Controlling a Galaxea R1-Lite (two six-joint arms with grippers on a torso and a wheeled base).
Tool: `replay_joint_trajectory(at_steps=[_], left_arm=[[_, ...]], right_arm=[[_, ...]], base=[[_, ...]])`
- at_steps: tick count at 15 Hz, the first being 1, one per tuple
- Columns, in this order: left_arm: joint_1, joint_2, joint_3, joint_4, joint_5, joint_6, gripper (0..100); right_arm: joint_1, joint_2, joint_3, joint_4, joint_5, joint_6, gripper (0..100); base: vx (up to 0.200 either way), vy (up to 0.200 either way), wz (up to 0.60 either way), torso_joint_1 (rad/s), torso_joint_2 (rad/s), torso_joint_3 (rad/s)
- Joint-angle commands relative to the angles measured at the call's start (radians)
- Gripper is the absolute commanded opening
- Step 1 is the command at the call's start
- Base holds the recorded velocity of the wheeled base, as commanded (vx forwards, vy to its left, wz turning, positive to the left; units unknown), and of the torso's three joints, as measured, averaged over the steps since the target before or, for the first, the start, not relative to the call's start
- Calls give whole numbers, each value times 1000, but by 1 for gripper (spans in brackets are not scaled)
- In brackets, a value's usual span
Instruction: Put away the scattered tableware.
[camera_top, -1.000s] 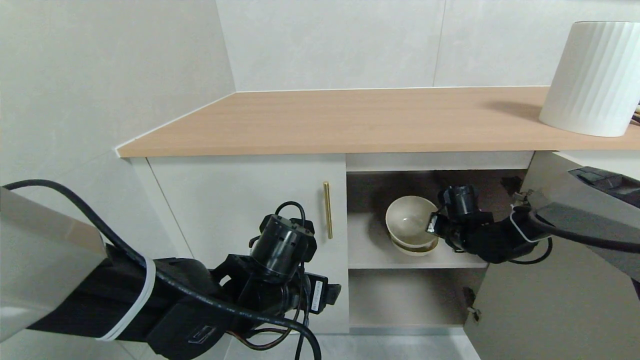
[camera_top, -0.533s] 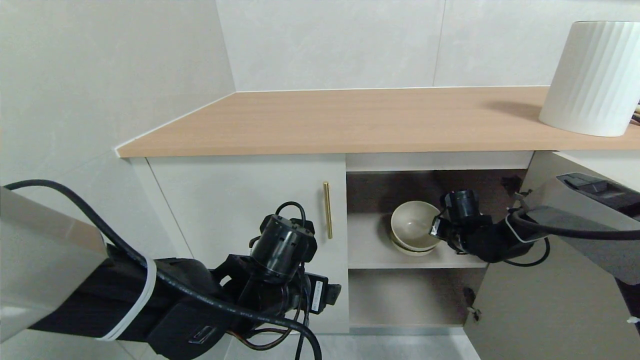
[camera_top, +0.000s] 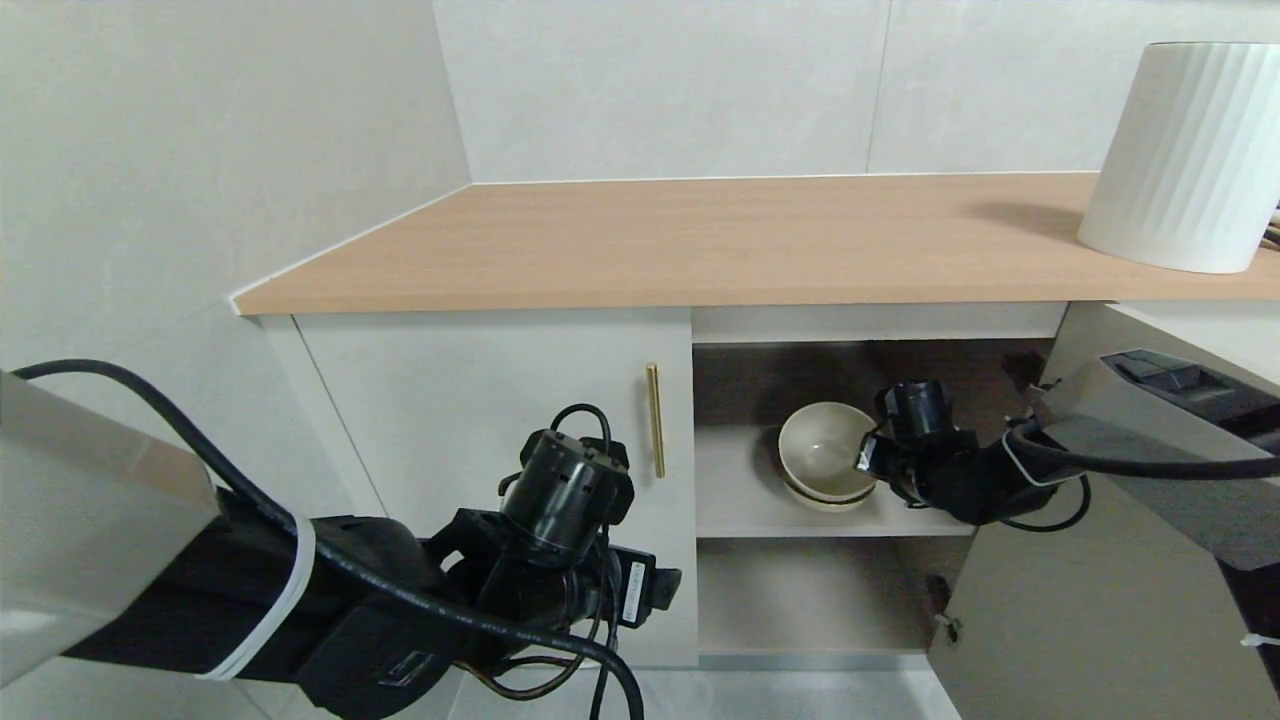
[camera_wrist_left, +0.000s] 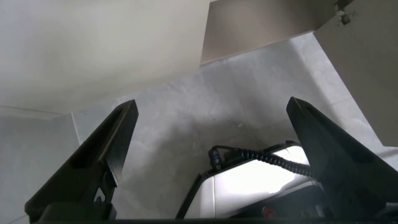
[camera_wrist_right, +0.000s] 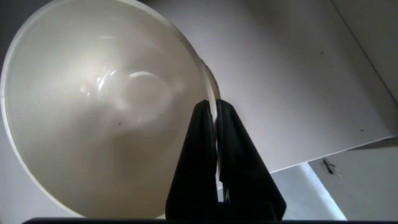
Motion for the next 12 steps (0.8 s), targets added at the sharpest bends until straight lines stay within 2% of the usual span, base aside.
replay_joint_trajectory(at_steps=[1,2,3,9,12], left_arm=[[0,2,-2,-1,1,-2,100],[0,2,0,-1,1,0,100],[0,2,-2,-1,1,0,100],[14,-6,-5,-1,1,-5,100],[80,-110,-6,-21,6,-51,100]], right_arm=[[0,9,-2,-1,0,-1,0],[0,9,-2,-1,0,-1,0],[0,9,-4,-1,0,-1,100],[18,-51,39,29,9,-1,100],[55,-286,223,90,108,-14,100]], base=[[0,0,0,0,0,0],[0,0,0,0,0,0],[0,0,0,0,0,0],[0,0,0,0,0,0],[0,0,0,0,0,0]])
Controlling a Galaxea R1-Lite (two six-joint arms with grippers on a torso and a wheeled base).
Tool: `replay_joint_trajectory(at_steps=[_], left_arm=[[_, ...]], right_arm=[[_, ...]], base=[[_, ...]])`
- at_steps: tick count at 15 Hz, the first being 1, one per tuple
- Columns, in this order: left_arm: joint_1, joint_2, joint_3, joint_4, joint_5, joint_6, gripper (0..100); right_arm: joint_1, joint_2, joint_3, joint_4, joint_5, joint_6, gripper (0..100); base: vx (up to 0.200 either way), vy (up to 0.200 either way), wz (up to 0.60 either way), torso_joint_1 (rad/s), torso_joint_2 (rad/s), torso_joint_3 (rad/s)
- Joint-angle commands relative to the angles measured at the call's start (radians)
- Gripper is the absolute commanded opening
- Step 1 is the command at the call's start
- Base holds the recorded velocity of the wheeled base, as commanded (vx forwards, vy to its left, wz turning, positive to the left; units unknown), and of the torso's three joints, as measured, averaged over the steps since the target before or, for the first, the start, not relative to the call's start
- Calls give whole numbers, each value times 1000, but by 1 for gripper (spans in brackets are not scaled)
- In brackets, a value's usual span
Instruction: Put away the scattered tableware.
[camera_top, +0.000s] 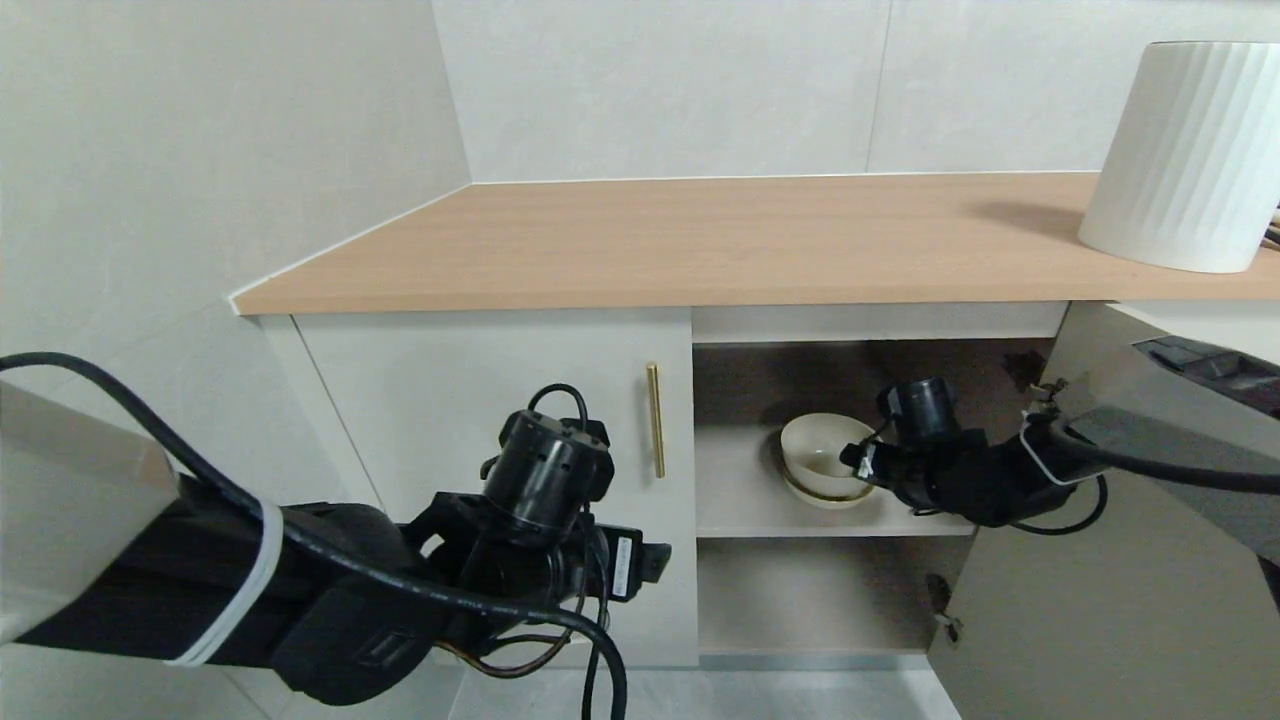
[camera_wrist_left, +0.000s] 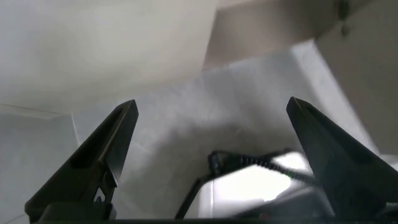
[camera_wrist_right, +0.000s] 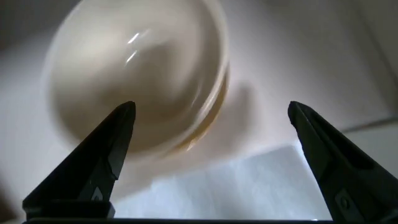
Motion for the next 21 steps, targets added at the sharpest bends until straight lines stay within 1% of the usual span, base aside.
replay_joint_trajectory(at_steps=[1,2,4,5,7,8,10,11,13,14,21], left_arm=[[65,-131,7,-4,0,-30,100],[84,-183,21,-4,-1,-42,100],[151,-283,59,-1,0,-36,100],[163,-306,72,1,0,-35,100],[186,-407,144,27,-1,-36,100],[188,-447,177,36,-1,-38,100],[188,-510,237,60,-3,-36,100],[188,-519,237,70,-3,-36,100],[188,-519,240,73,-3,-38,100],[188,-521,242,73,-3,-41,100],[186,-519,243,73,-3,-42,100]], right_arm=[[34,-273,185,73,98,-35,100],[39,-350,231,113,135,-53,100],[57,-492,365,162,161,-61,100],[64,-524,402,162,166,-68,100],[88,-673,521,172,217,-153,100],[102,-741,544,216,233,-156,100],[110,-851,581,342,238,-159,100],[110,-891,595,365,238,-161,100],[119,-931,596,396,236,-170,100],[131,-931,598,399,235,-173,100],[134,-891,606,399,235,-174,100]], base=[[0,0,0,0,0,0],[0,0,0,0,0,0],[0,0,0,0,0,0],[0,0,0,0,0,0],[0,0,0,0,0,0],[0,0,0,0,0,0],[0,0,0,0,0,0],[0,0,0,0,0,0],[-200,0,0,0,5,2],[-200,0,0,17,2,12],[-200,0,0,-2,4,4]])
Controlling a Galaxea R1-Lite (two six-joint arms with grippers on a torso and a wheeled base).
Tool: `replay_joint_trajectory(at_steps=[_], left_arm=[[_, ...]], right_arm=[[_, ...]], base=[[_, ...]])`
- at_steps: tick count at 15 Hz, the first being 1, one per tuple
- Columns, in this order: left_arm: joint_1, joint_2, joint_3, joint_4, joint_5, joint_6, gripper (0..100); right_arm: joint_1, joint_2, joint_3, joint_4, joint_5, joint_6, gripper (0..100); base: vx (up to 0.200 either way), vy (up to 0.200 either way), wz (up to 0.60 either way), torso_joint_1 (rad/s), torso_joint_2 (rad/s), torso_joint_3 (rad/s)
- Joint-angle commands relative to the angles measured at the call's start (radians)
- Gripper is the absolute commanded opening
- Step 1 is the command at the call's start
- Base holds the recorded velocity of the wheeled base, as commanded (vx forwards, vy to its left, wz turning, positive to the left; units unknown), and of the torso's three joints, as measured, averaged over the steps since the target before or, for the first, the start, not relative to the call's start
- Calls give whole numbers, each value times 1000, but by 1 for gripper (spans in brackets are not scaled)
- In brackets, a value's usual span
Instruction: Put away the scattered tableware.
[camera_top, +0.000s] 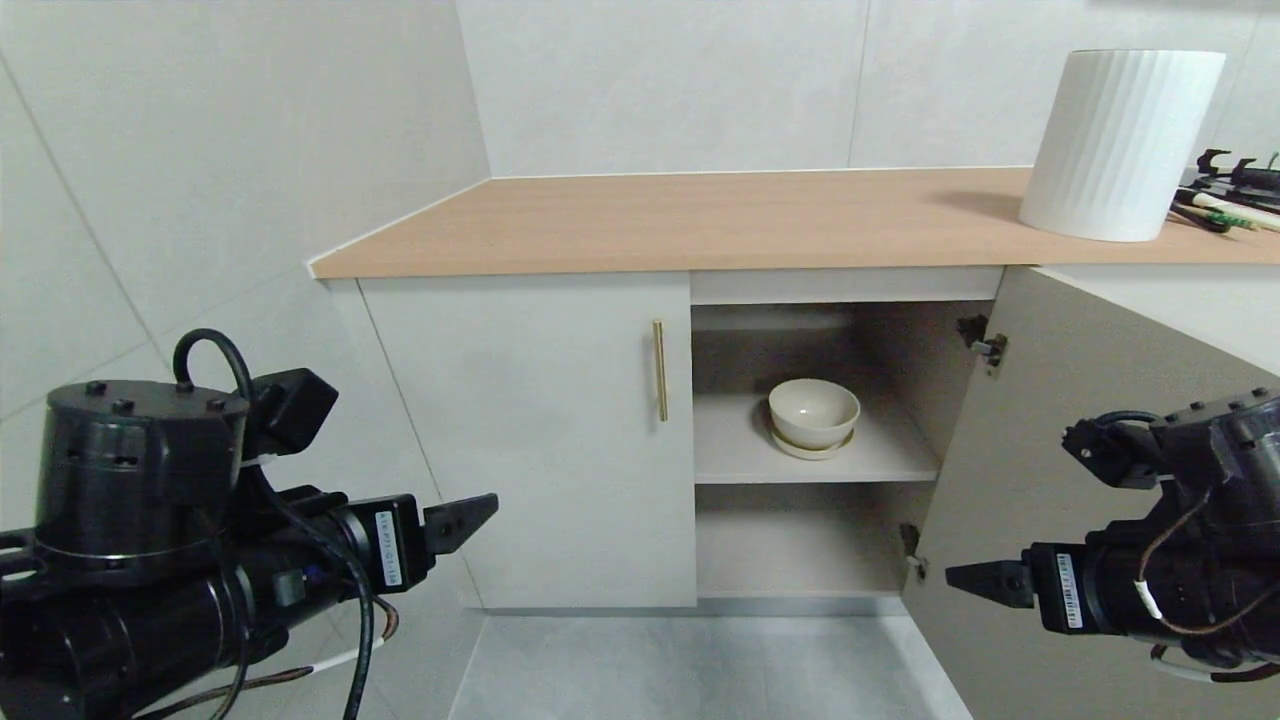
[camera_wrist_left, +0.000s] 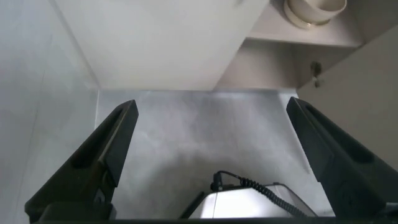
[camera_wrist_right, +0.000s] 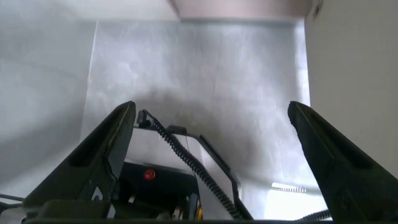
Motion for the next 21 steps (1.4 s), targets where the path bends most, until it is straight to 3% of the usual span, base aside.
replay_joint_trajectory(at_steps=[1,6,16,21], left_arm=[[1,7,1,0,-1,-1,100],[-1,8,4,-2,-1,-1,100],[-1,14,5,-6,-1,-1,100],[-1,16,5,-5,1,1,100]], right_arm=[[0,17,1,-1,0,0,100],[0,25,1,-4,0,0,100],[3,30,1,-2,0,0,100],[8,20,29,-1,0,-41,100]], base=[[-200,0,0,2,2,-2],[-200,0,0,3,1,0],[0,0,0,0,0,0],[0,-200,0,3,2,2]])
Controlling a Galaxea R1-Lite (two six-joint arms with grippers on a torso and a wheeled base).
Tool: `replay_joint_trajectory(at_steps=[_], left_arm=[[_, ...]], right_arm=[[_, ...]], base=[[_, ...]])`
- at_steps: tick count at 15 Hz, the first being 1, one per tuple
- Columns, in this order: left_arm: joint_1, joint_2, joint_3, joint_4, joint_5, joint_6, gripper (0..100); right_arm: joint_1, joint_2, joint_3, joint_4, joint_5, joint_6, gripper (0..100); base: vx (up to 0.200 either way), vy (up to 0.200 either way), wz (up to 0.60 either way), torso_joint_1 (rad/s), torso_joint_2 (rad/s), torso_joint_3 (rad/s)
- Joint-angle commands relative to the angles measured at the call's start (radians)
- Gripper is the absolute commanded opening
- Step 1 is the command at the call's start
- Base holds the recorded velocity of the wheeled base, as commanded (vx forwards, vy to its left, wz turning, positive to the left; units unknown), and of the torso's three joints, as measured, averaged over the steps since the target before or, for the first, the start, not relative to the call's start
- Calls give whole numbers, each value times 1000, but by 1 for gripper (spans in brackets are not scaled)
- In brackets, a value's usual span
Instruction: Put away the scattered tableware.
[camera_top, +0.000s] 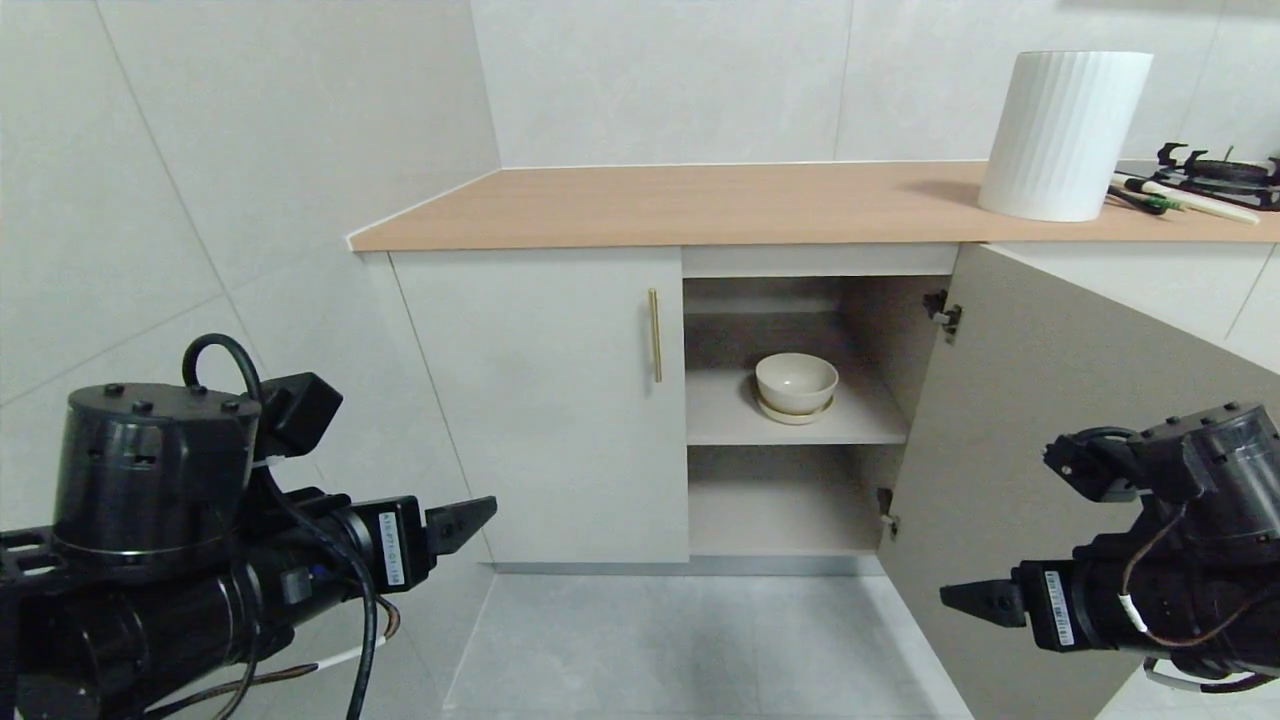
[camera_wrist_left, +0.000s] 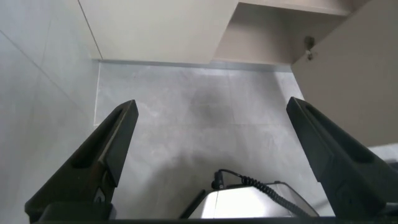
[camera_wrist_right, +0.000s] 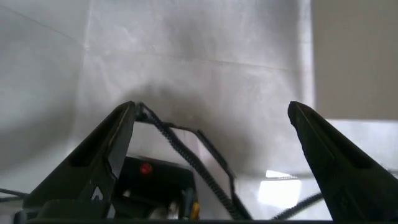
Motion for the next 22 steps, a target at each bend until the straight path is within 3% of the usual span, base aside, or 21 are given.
replay_joint_trajectory(at_steps=[1,7,12,14,18,22], left_arm=[[-1,3,0,-1,-2,0,100],[-1,3,0,-1,-2,-2,100],[-1,23,0,-2,-2,-2,100],[-1,21,-3,-2,-2,-2,100],[-1,21,-3,-2,-2,-2,100],[-1,23,-1,-2,-2,-2,100]], right_arm=[[1,-5,21,-1,0,-15,100],[-3,-26,22,84,-2,-78,100],[3,-144,4,205,0,-141,100],[18,-227,-91,400,-19,-152,100],[-123,-258,-209,530,-114,-155,100],[-349,-201,-256,561,-123,-233,100]], base=[[0,-200,0,7,2,-2],[0,-200,0,4,2,5],[0,0,0,0,0,0],[0,0,0,0,0,0],[0,0,0,0,0,0],[0,0,0,0,0,0]])
